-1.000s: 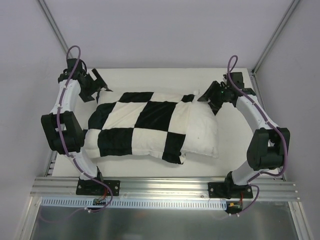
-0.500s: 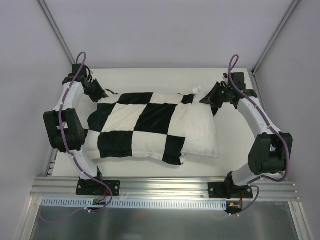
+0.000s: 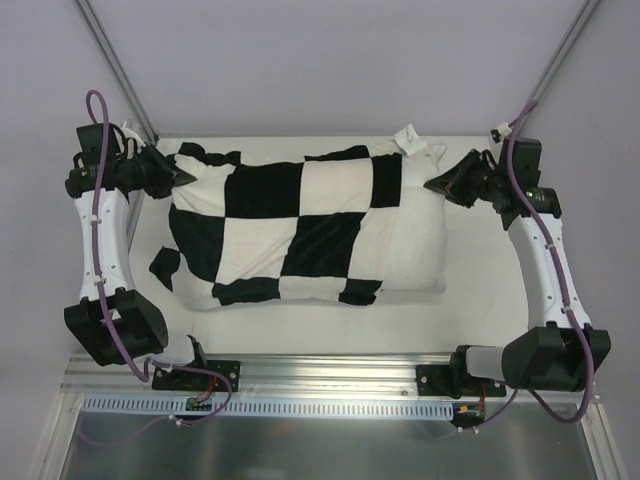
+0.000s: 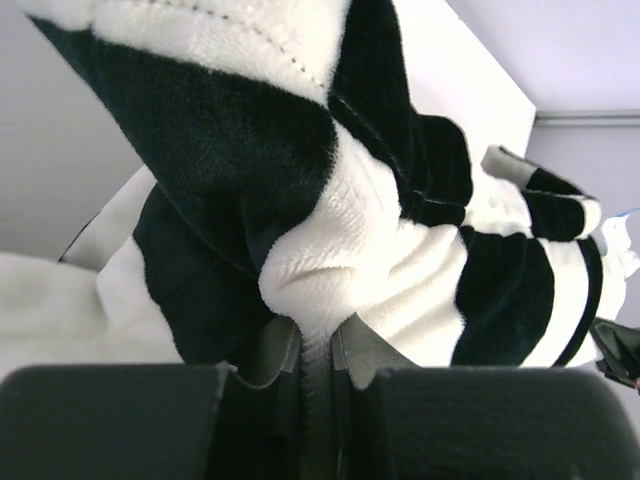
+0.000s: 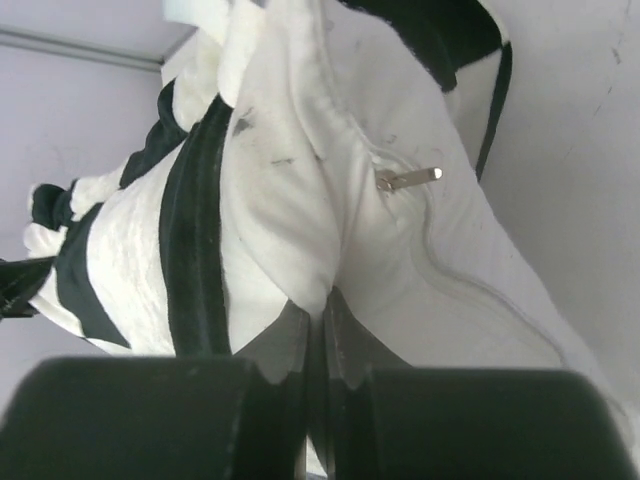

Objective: Remove the pillowcase from the pillow

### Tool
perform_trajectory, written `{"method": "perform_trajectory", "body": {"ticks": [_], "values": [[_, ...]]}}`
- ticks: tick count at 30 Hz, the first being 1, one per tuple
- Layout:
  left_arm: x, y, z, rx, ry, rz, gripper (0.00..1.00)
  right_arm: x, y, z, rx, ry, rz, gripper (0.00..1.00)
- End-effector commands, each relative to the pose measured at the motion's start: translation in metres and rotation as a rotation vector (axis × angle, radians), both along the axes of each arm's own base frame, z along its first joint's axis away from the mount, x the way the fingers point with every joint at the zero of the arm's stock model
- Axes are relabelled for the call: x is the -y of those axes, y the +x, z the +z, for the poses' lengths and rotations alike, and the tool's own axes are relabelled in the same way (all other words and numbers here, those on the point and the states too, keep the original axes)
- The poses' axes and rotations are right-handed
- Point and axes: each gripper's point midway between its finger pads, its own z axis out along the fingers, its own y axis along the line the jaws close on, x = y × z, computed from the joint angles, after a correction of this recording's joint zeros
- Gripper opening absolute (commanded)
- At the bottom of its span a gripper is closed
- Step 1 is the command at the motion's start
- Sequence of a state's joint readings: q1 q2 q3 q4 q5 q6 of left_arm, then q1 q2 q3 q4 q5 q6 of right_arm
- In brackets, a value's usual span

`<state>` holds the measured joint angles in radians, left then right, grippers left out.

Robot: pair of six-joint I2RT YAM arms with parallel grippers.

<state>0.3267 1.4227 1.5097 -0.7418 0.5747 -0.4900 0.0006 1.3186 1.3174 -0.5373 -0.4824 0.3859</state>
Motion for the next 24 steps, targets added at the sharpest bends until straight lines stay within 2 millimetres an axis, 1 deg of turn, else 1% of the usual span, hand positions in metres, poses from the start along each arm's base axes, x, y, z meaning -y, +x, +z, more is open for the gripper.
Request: {"method": "perform_trajectory", "body": {"ticks": [1, 2, 4, 8, 12, 14, 16, 19, 20, 21, 23, 24], "values": [[-0.05, 0.005, 0.022, 0.092, 0.091, 0.142, 0.0, 0.075, 0.008, 0.045, 0.127, -0.101, -0.279, 0.01], [-0.052, 0.003, 0.021, 0.09, 0.09, 0.147, 0.0, 0.088, 0.002, 0.047, 0.122, -0.116, -0.32, 0.01], [-0.06, 0.0, 0.017, 0.078, 0.083, 0.166, 0.0, 0.101, -0.004, 0.047, 0.109, -0.14, -0.348, 0.01], [-0.065, -0.004, 0.011, 0.064, 0.052, 0.175, 0.0, 0.129, -0.016, 0.036, 0.063, -0.153, -0.427, 0.01], [-0.073, -0.007, 0.012, 0.066, 0.046, 0.197, 0.0, 0.139, -0.023, 0.03, 0.052, -0.152, -0.459, 0.01], [-0.073, -0.007, 0.015, 0.076, 0.051, 0.196, 0.0, 0.14, -0.023, 0.027, 0.048, -0.156, -0.466, 0.01], [-0.078, -0.008, 0.018, 0.079, 0.061, 0.22, 0.0, 0.142, -0.024, 0.027, 0.046, -0.157, -0.476, 0.01], [-0.099, -0.015, 0.027, 0.093, 0.088, 0.302, 0.0, 0.156, -0.029, 0.032, 0.056, -0.162, -0.526, 0.01], [-0.11, -0.019, 0.03, 0.102, 0.097, 0.328, 0.0, 0.167, -0.031, 0.034, 0.058, -0.155, -0.561, 0.01], [-0.111, -0.019, 0.04, 0.125, 0.108, 0.321, 0.0, 0.172, -0.034, 0.037, 0.063, -0.149, -0.582, 0.01], [-0.119, -0.019, 0.042, 0.116, 0.127, 0.332, 0.0, 0.186, -0.039, 0.043, 0.072, -0.126, -0.638, 0.01], [-0.121, -0.02, 0.045, 0.11, 0.128, 0.338, 0.0, 0.189, -0.04, 0.044, 0.076, -0.121, -0.649, 0.01]]}}
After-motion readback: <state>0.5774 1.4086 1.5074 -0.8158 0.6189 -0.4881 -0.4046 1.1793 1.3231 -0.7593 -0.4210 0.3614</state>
